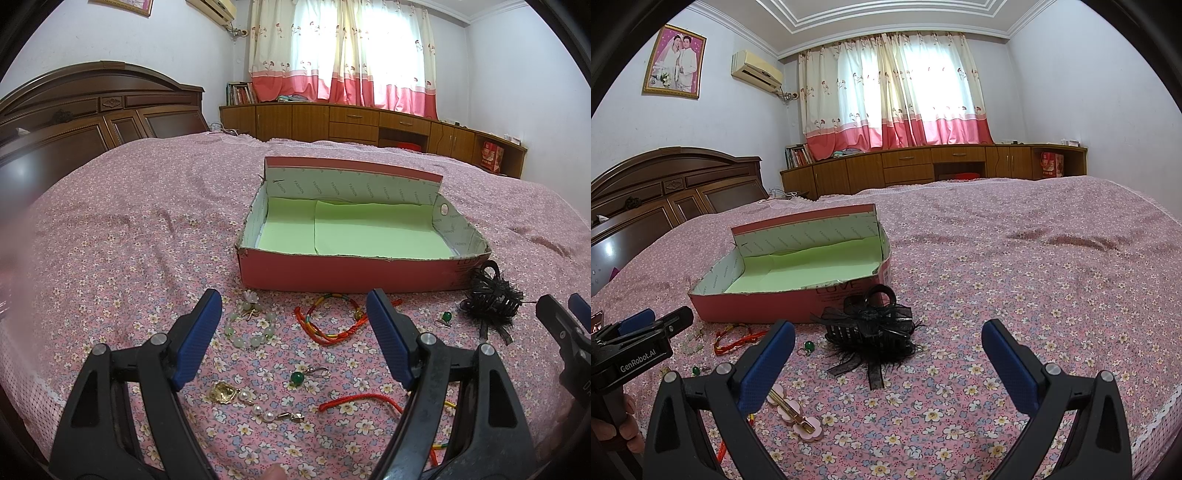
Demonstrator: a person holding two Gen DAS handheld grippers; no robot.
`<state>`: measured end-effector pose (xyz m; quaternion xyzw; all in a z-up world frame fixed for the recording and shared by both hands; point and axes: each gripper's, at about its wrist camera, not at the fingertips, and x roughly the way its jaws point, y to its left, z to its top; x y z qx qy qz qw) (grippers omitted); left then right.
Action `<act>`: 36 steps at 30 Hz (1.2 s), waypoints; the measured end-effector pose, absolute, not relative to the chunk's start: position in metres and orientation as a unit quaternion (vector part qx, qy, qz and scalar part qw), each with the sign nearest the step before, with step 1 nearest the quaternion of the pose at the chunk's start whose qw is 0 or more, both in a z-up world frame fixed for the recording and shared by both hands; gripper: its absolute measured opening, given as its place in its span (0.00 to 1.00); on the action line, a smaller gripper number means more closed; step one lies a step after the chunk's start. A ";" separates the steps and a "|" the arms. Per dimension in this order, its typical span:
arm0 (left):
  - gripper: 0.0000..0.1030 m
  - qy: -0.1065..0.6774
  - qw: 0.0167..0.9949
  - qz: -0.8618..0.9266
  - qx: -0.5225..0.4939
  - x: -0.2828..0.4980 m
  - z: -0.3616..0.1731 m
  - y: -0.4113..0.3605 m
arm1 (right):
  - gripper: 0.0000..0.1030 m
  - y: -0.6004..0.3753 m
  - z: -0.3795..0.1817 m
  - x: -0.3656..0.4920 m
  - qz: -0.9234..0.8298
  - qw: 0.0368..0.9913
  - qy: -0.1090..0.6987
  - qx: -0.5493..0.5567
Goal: Organize jewelry
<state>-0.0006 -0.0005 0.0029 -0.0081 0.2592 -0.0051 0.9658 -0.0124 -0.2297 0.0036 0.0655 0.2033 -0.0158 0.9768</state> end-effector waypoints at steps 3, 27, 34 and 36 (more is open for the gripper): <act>0.71 0.259 0.966 -0.006 -0.007 -0.001 0.004 -0.002 | 1.00 -0.230 0.004 -0.012 -0.016 0.977 0.203 0.065; 0.71 0.274 0.961 -0.020 -0.038 0.009 0.030 0.018 | 1.00 -0.216 0.041 -0.004 -0.019 0.977 0.203 0.054; 0.71 0.316 0.947 -0.024 -0.050 0.029 0.018 0.030 | 1.00 -0.220 0.032 0.020 -0.024 0.967 0.247 0.056; 0.71 0.330 0.942 -0.020 -0.054 0.036 0.013 0.035 | 1.00 -0.221 0.028 0.027 -0.024 0.964 0.260 0.056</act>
